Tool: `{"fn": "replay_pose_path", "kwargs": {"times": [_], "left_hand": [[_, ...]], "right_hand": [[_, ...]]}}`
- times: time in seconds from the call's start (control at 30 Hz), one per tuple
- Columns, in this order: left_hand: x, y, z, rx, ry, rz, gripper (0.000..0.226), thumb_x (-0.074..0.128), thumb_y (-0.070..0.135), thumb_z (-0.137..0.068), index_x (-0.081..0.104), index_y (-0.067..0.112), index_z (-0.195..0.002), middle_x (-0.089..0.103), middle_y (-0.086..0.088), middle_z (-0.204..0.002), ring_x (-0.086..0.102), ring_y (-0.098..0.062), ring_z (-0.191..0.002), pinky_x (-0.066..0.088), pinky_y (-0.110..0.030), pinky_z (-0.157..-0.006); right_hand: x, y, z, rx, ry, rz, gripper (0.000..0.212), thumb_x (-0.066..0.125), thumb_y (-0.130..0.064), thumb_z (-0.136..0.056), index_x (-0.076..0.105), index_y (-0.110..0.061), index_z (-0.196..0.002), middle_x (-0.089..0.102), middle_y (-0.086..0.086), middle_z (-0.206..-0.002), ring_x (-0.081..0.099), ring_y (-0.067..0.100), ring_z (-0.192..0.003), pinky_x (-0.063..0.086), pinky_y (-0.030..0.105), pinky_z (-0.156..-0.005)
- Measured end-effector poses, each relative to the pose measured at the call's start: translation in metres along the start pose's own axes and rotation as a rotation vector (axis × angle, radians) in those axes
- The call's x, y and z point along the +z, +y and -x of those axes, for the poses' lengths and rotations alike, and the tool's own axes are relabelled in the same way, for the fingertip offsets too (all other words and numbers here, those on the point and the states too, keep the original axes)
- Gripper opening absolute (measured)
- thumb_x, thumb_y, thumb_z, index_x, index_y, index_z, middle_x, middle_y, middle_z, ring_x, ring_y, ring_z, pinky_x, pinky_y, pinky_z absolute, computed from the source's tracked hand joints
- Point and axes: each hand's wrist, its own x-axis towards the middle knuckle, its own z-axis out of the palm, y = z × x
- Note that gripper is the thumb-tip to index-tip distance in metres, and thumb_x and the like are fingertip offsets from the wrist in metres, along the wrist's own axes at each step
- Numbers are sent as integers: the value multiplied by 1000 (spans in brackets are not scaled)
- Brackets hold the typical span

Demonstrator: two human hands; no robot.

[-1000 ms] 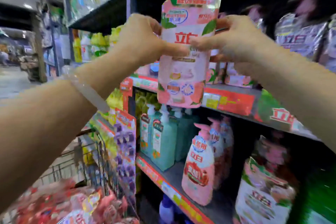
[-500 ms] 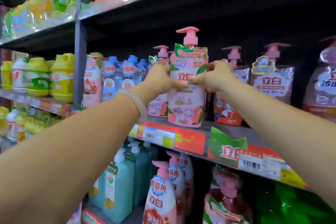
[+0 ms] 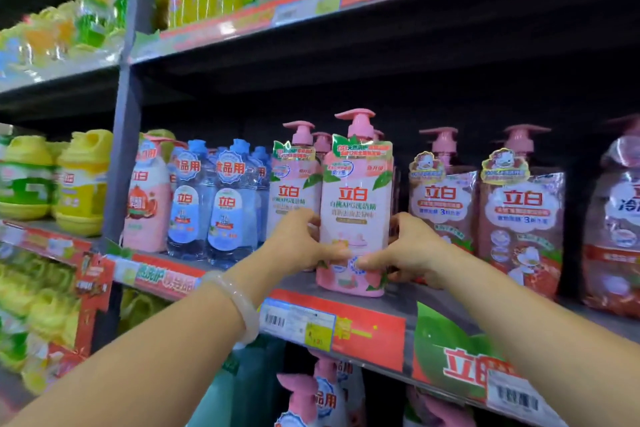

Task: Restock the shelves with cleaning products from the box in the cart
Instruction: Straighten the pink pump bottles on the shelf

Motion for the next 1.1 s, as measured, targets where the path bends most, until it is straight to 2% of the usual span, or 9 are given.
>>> {"fn": "replay_pose_path", "kwargs": {"times": [0.1,0.17,0.3,0.4,0.5,0.6,0.73,0.93,1.1], "left_hand": [[6,-6,-2,24,91,-26,46,86,17,-65,60,5,-101,70,-9,-91,69,-25,-84,58,-39,-76],[10,-9,-5,31,149,-46,51,87,18,-63,60,6,-105,69,-8,-95,67,-24,-88,56,-35,-77],[14,-14,-11,30,126,-94,61,89,13,-58,55,7,-108,68,-11,-105,66,-26,-94,55,-44,-85],[15,-17,-12,51,121,-146,62,89,15,-58,53,10,-109,67,-9,-110,65,-25,-99,53,-44,-88],[17,-15,-13,37,135,-259,61,87,24,-62,54,11,-112,65,-5,-114,60,-26,-106,50,-43,-92],[17,-14,-15,12,123,-259,57,86,26,-63,56,11,-108,67,-7,-110,63,-25,-101,52,-42,-90],[15,-13,-15,2,113,-283,51,85,26,-65,59,11,-107,68,-5,-111,63,-21,-100,51,-31,-83],[16,-19,-13,11,121,-217,49,85,27,-64,65,9,-105,72,-7,-100,67,-22,-93,54,-37,-83],[17,-19,-9,9,123,-270,42,82,29,-69,63,8,-99,70,-9,-94,65,-24,-89,52,-34,-76]], "right_hand": [[2,-3,-5,17,10,46,61,85,-8,-65,45,-9,-110,61,8,-110,62,29,-101,58,42,-72],[5,-4,-9,19,32,75,62,86,-11,-65,45,-10,-112,60,10,-114,62,30,-103,56,47,-82],[6,-3,-19,49,28,91,62,85,-11,-66,44,-6,-113,58,11,-117,59,30,-107,50,47,-94],[9,2,-27,41,57,133,65,87,-16,-63,44,-7,-111,58,12,-115,59,30,-105,52,48,-91],[13,5,-33,18,111,159,72,89,-21,-59,45,-8,-114,59,11,-115,59,30,-105,53,48,-88],[13,7,-36,19,115,139,74,90,-21,-57,46,-10,-115,60,10,-115,60,30,-104,54,49,-87],[12,9,-35,20,107,105,72,89,-17,-59,46,-11,-116,60,10,-116,60,30,-105,53,49,-89],[12,12,-33,-8,108,101,70,87,-16,-63,44,-8,-118,59,11,-120,59,30,-108,52,49,-91],[12,11,-30,15,95,110,67,86,-19,-65,44,-4,-115,57,14,-117,58,31,-107,52,48,-91]]}}
